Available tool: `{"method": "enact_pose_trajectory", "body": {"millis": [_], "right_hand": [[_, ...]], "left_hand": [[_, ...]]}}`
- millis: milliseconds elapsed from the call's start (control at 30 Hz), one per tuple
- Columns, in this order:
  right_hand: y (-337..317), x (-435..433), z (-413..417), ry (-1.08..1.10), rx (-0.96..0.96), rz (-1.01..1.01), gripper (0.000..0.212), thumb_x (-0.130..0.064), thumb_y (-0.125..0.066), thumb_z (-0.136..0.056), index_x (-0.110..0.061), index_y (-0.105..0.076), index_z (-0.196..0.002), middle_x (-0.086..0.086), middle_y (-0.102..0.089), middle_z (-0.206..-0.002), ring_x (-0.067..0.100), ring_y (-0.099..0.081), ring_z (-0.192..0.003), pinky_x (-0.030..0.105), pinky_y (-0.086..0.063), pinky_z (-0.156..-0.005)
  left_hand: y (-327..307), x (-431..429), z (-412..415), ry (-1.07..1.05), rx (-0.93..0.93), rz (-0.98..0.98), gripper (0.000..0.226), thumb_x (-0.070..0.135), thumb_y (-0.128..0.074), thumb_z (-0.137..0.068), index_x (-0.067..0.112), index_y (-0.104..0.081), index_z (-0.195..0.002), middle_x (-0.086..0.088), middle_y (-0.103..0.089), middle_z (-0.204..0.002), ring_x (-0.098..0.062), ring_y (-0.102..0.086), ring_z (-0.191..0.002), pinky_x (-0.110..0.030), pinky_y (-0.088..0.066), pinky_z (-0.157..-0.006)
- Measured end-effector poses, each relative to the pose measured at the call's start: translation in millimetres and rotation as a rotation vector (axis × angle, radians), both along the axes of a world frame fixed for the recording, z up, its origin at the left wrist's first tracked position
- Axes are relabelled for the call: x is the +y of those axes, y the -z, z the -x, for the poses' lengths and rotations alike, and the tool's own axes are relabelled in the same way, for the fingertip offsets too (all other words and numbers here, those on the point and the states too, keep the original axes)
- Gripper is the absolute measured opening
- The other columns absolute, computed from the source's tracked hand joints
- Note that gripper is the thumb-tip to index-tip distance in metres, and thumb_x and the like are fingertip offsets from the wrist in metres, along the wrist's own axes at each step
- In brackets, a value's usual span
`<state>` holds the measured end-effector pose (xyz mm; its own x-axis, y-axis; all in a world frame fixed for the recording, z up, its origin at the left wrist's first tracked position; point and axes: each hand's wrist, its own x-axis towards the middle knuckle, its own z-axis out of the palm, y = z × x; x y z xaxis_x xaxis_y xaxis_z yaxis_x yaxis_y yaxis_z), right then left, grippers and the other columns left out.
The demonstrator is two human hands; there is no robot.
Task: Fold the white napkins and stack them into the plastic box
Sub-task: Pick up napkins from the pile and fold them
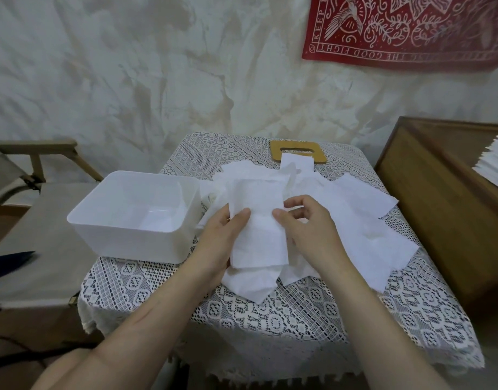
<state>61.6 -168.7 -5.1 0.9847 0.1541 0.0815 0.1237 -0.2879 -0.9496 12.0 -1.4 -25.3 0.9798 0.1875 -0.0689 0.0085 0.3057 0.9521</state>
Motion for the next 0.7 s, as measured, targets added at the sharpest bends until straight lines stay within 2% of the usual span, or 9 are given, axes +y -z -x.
{"method": "enact_pose_trajectory", "body": {"millis": [33,100,167,233,333,400,500,600,700], "right_hand": [[1,-1,-1,-0.017,0.026,0.006,0.023,-0.044,-0.076,-0.087,-0.032,-0.063,-0.103,-0.007,-0.069,-0.091,0.015,-0.063,-0.075,0.036,-0.051,-0.069],[1,-1,3,-0.087,0.12,-0.043,0.031,-0.043,-0.075,-0.089,-0.026,-0.064,-0.111,-0.003,-0.072,-0.094,0.011,-0.063,-0.071,0.03,-0.046,-0.065],[1,-3,5,-0.14,0.169,-0.105,0.022,-0.033,-0.074,-0.093,-0.014,-0.068,-0.102,-0.006,-0.072,-0.076,0.003,-0.059,-0.056,0.02,-0.042,-0.056],[1,-5,6,-0.155,0.162,-0.12,0.022,-0.025,-0.072,-0.094,-0.004,-0.067,-0.089,-0.006,-0.061,-0.06,0.003,-0.049,-0.045,0.015,-0.035,-0.047],[0,-5,8,-0.127,0.103,-0.11,0.047,-0.038,-0.075,-0.089,0.006,-0.059,-0.083,0.008,-0.05,-0.066,0.016,-0.043,-0.059,0.028,-0.033,-0.058],[0,-4,9,-0.109,0.056,-0.071,0.056,-0.052,-0.071,-0.082,0.002,-0.058,-0.079,0.01,-0.05,-0.07,0.018,-0.044,-0.065,0.035,-0.033,-0.066],[1,-4,9,-0.101,0.034,-0.023,0.044,-0.053,-0.069,-0.087,-0.01,-0.065,-0.076,0.002,-0.062,-0.067,0.019,-0.056,-0.065,0.037,-0.041,-0.069],[0,-4,12,-0.152,0.047,0.033,0.042,-0.059,-0.074,-0.076,-0.018,-0.068,-0.081,0.003,-0.074,-0.076,0.026,-0.071,-0.076,0.046,-0.052,-0.073],[5,-7,10,-0.154,0.035,0.061,0.035,-0.042,-0.075,-0.088,-0.016,-0.061,-0.067,-0.007,-0.062,-0.061,0.014,-0.056,-0.061,0.036,-0.041,-0.065]], "left_hand": [[0,0,-1,-0.013,0.006,0.01,0.024,0.021,-0.057,-0.105,0.016,-0.068,-0.125,-0.009,-0.077,-0.117,-0.032,-0.072,-0.112,-0.05,-0.057,-0.096],[0,0,-1,-0.01,0.011,0.007,0.024,0.022,-0.057,-0.105,0.016,-0.068,-0.125,-0.01,-0.077,-0.117,-0.032,-0.073,-0.11,-0.051,-0.058,-0.095],[1,0,-1,0.005,0.008,-0.014,0.024,0.022,-0.057,-0.105,0.015,-0.067,-0.126,-0.011,-0.077,-0.116,-0.033,-0.073,-0.11,-0.051,-0.058,-0.094],[0,-1,-1,0.008,0.011,-0.032,0.023,0.023,-0.059,-0.104,0.015,-0.068,-0.123,-0.01,-0.078,-0.114,-0.033,-0.073,-0.11,-0.051,-0.059,-0.094],[1,-1,0,0.05,-0.001,-0.042,0.027,0.024,-0.069,-0.098,0.015,-0.068,-0.124,-0.01,-0.078,-0.116,-0.032,-0.073,-0.109,-0.051,-0.059,-0.093],[1,-1,1,0.087,0.003,-0.077,0.032,0.023,-0.075,-0.092,0.018,-0.068,-0.123,-0.007,-0.078,-0.114,-0.029,-0.074,-0.106,-0.049,-0.061,-0.09],[3,0,0,0.074,0.014,-0.126,0.035,0.026,-0.079,-0.086,0.023,-0.069,-0.119,-0.004,-0.079,-0.11,-0.027,-0.075,-0.101,-0.052,-0.062,-0.085],[5,2,-1,0.04,0.022,-0.137,0.039,0.028,-0.081,-0.084,0.021,-0.069,-0.121,-0.005,-0.079,-0.11,-0.03,-0.075,-0.102,-0.059,-0.06,-0.088],[6,2,-2,0.042,0.024,-0.148,0.036,0.026,-0.081,-0.086,0.02,-0.069,-0.119,-0.005,-0.079,-0.109,-0.03,-0.075,-0.103,-0.057,-0.061,-0.089]]}}
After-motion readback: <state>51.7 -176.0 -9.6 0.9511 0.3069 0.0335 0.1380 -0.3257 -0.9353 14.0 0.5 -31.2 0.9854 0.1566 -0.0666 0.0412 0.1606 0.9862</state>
